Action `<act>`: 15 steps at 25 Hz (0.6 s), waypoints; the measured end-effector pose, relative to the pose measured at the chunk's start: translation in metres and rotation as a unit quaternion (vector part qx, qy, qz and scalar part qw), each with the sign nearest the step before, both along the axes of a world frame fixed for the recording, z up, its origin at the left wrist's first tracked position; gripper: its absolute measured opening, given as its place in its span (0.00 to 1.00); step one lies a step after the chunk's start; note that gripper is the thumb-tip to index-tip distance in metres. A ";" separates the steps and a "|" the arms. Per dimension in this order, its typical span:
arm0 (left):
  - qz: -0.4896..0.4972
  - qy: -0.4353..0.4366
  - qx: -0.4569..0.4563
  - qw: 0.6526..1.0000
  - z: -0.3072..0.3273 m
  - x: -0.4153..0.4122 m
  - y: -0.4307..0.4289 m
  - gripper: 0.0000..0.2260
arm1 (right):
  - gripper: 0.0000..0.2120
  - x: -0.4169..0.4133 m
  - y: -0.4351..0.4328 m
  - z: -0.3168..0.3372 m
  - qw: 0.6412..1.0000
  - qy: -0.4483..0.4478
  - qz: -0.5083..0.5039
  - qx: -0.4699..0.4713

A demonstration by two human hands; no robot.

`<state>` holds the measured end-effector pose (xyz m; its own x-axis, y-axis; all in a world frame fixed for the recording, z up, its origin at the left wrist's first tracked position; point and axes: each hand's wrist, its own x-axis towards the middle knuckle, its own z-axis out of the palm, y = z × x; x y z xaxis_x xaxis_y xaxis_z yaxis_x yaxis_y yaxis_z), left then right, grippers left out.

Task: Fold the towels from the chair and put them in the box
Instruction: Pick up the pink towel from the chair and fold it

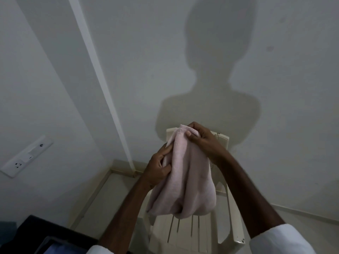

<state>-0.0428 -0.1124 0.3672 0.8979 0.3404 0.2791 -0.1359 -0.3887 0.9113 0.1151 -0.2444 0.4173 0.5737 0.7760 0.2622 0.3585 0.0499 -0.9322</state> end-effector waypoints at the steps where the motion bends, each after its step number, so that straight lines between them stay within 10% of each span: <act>1: -0.003 0.003 0.001 1.000 0.001 -0.001 -0.002 0.33 | 0.11 0.000 0.001 -0.005 1.000 0.016 0.001 -0.003; 9: -0.039 -0.005 -0.002 0.999 0.005 -0.006 -0.011 0.30 | 0.14 0.004 -0.001 -0.022 0.988 0.140 0.046 -0.042; 15: -0.028 -0.006 -0.020 0.999 -0.001 -0.007 -0.008 0.29 | 0.13 0.002 0.003 -0.026 0.995 0.071 0.045 -0.060</act>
